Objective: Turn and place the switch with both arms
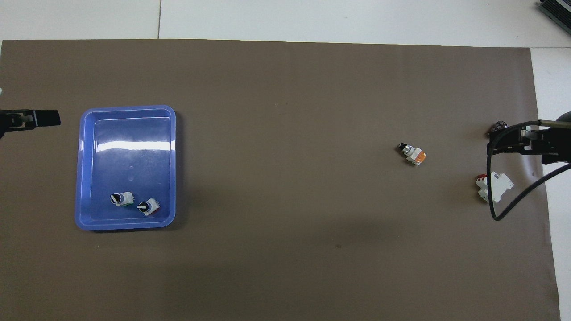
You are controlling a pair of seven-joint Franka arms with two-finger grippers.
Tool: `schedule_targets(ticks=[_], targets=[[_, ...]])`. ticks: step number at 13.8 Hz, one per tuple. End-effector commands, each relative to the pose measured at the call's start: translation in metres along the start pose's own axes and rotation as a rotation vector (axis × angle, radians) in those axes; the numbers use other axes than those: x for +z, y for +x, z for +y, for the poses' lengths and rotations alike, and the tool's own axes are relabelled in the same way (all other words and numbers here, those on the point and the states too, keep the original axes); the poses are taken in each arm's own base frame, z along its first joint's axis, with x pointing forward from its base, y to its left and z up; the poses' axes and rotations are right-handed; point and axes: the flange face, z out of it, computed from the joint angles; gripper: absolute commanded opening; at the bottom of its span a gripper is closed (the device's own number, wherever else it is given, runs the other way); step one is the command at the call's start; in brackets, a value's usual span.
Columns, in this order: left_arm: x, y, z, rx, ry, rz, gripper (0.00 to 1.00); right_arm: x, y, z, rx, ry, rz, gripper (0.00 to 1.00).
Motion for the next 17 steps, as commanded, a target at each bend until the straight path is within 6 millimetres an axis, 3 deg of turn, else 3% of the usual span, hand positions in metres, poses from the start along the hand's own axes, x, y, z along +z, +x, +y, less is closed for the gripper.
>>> schedule_targets(ticks=[1,4,7,9,13,16,17], targets=[[-0.04,0.027,0.015,0.07,0.009,-0.064,1.0,0.0,-0.003,0.004,-0.021,-0.006,-0.004,1.0],[-0.079,0.019,0.02,0.118,-0.059,-0.159,1.0,-0.002,-0.006,0.008,-0.079,-0.017,-0.033,1.0],[-0.11,-0.02,0.016,0.117,-0.156,-0.262,1.0,-0.001,-0.005,0.018,-0.111,-0.009,-0.04,1.0],[-0.105,-0.037,0.017,0.1,-0.16,-0.287,1.0,0.001,-0.007,0.016,-0.097,-0.012,-0.053,1.0],[-0.104,-0.036,0.014,0.096,-0.143,-0.311,1.0,0.0,-0.01,0.014,-0.089,-0.012,-0.055,1.0],[-0.101,-0.047,0.033,0.152,-0.094,-0.357,1.0,0.0,-0.011,0.01,-0.096,-0.012,-0.055,1.0],[-0.101,-0.046,0.031,0.147,-0.093,-0.351,1.0,-0.001,-0.011,0.01,-0.097,-0.012,-0.053,1.0]])
